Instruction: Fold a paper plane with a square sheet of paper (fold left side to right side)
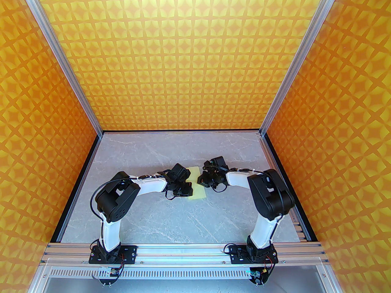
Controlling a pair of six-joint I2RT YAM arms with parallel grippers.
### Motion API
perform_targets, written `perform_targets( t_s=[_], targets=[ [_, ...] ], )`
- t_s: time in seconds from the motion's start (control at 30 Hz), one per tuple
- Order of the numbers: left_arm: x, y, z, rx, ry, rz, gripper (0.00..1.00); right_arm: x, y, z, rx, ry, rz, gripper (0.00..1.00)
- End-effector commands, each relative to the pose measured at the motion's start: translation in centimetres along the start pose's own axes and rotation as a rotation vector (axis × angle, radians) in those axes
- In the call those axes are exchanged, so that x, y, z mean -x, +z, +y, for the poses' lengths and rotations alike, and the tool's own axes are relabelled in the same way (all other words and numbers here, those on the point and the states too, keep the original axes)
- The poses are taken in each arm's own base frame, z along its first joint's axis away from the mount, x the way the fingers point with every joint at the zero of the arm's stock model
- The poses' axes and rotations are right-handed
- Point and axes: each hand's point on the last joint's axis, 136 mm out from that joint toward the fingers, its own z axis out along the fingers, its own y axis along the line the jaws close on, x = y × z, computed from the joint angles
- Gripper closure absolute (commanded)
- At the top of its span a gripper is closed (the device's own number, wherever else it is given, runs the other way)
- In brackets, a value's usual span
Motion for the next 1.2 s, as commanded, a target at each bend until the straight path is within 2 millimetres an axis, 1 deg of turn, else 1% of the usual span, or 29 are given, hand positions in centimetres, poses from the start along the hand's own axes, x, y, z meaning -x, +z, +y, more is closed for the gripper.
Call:
perform_targets(
  t_s=[0.0, 0.03, 0.13, 0.23, 0.33, 0.43, 0.5, 0.63, 0.8, 0.93, 1.0, 1.17],
  targets=[
    [-2.9, 0.9, 2.8, 0.117, -0.036, 0.102, 1.0, -0.7, 1.1, -3.3, -0.119, 0.023, 0.025, 1.0],
    [-2.5, 0.6, 2.3, 0.102, -0.033, 0.089, 1.0, -0.9, 1.1, -3.6, -0.13, 0.027, 0.029, 1.0],
    [-0.5, -0.6, -0.4, 0.018, -0.017, 0.02, 0.99, -1.2, 1.2, -4.0, -0.142, 0.029, 0.033, 1.0],
    [1.5, -1.7, -2.6, -0.043, 0.002, -0.045, 0.98, -1.4, 1.1, -4.0, -0.14, 0.028, 0.034, 1.0],
    [3.2, -2.1, -4.0, -0.094, 0.006, -0.083, 0.97, -1.6, 1.2, -4.1, -0.138, 0.034, 0.035, 1.0],
    [4.1, -1.4, -4.6, -0.114, 0.008, -0.074, 0.97, -1.6, 1.2, -4.2, -0.136, 0.037, 0.033, 1.0],
    [4.2, -0.7, -4.4, -0.117, 0.003, -0.057, 0.97, -1.7, 1.1, -4.2, -0.136, 0.037, 0.034, 1.0],
    [3.8, 0.7, -3.4, -0.095, -0.006, -0.034, 0.96, -1.7, 1.1, -4.1, -0.134, 0.04, 0.033, 1.0],
    [2.7, 1.9, -1.8, -0.067, -0.02, 0.001, 0.96, -1.7, 1.2, -4.1, -0.131, 0.046, 0.033, 1.0],
    [1.6, 2.3, -0.7, -0.047, -0.035, 0.025, 0.96, -1.5, 1.1, -4.0, -0.13, 0.045, 0.03, 1.0],
    [1.1, 2.1, -0.4, -0.043, -0.039, 0.029, 0.96, -1.4, 1.1, -4.0, -0.134, 0.042, 0.029, 1.0],
    [-1.0, 1.4, 0.6, -0.028, -0.054, 0.052, 0.96, -1.4, 1.2, -4.3, -0.149, 0.042, 0.03, 1.0]
  ],
)
